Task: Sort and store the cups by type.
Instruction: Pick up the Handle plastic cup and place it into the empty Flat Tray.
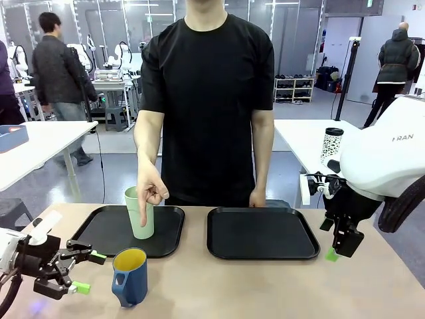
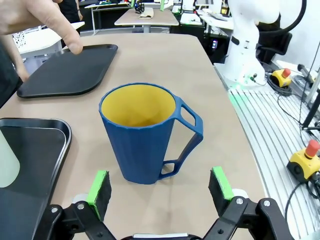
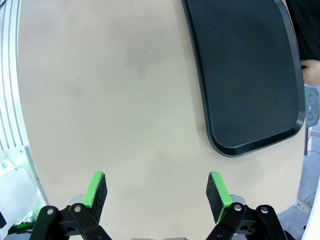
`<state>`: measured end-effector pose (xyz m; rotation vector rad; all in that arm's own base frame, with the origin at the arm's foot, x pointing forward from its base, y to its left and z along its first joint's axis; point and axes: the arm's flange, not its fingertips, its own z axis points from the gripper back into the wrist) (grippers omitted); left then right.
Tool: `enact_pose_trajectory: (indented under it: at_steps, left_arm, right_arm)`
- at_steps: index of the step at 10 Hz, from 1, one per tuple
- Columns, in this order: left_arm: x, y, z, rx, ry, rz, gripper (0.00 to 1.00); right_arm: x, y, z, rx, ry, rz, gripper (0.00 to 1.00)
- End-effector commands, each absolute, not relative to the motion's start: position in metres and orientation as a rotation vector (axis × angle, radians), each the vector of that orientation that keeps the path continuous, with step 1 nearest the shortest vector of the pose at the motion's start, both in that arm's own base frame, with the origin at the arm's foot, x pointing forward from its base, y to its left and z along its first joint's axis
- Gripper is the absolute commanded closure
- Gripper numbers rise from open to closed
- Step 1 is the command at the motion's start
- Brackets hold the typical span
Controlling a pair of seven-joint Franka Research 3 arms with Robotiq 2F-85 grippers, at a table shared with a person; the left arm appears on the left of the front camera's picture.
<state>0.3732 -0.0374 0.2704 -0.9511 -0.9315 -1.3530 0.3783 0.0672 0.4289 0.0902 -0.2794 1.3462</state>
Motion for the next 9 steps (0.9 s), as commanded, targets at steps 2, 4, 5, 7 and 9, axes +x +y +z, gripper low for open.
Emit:
enact_pose_trajectory:
  at_steps: [2,4,5,7,9]
  left_arm:
    - [0.374,-0.038,0.272,-0.942,-0.933,-1.36,0.0]
    - [0.373,-0.038,0.27,-0.952,-0.931,-1.355,0.0]
    - [0.381,-0.04,0.264,-0.925,-0.942,-1.371,0.0]
    - [0.385,-0.043,0.26,-0.948,-0.955,-1.4,0.0]
    - [0.387,-0.047,0.255,-0.954,-0.989,-1.412,0.0]
  right_arm:
    - [0.376,0.068,0.429,0.075,-0.277,1.332,0.0]
    - [0.376,0.068,0.429,0.075,-0.277,1.332,0.0]
    - [0.376,0.068,0.429,0.075,-0.277,1.332,0.0]
    - [0.376,0.068,0.429,0.075,-0.277,1.332,0.0]
    - [0.376,0.068,0.429,0.075,-0.277,1.332,0.0]
